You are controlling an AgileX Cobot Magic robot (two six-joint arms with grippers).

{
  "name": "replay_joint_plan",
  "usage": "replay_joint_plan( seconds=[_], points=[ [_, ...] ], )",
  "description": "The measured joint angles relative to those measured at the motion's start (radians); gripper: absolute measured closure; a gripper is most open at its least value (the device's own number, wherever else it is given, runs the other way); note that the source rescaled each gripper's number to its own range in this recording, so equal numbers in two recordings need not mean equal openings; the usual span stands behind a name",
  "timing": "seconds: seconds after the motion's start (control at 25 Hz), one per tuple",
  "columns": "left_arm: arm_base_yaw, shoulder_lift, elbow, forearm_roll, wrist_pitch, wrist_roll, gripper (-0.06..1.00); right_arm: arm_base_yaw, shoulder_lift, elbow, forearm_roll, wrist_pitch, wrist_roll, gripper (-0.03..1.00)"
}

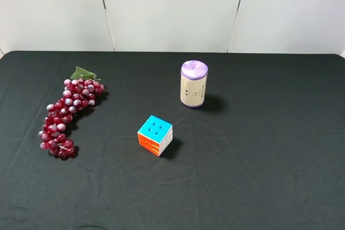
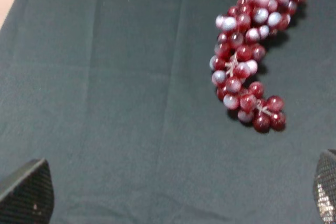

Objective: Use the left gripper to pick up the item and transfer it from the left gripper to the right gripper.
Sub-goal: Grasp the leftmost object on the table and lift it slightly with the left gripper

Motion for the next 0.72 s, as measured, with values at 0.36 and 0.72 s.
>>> replay_joint_plan(
  seconds=[0.36,0.72],
  points=[
    [0.0,0.365,-0.126,0.003,0.002,0.0,-0.04,0.0,0.0,0.0,0.0,0.0,0.0,-0.03],
    [0.0,0.615,-0.166,0.002,-0.057,-0.011,-0.05,0.0,0.0,0.0,0.0,0.0,0.0,-0.03]
  ],
)
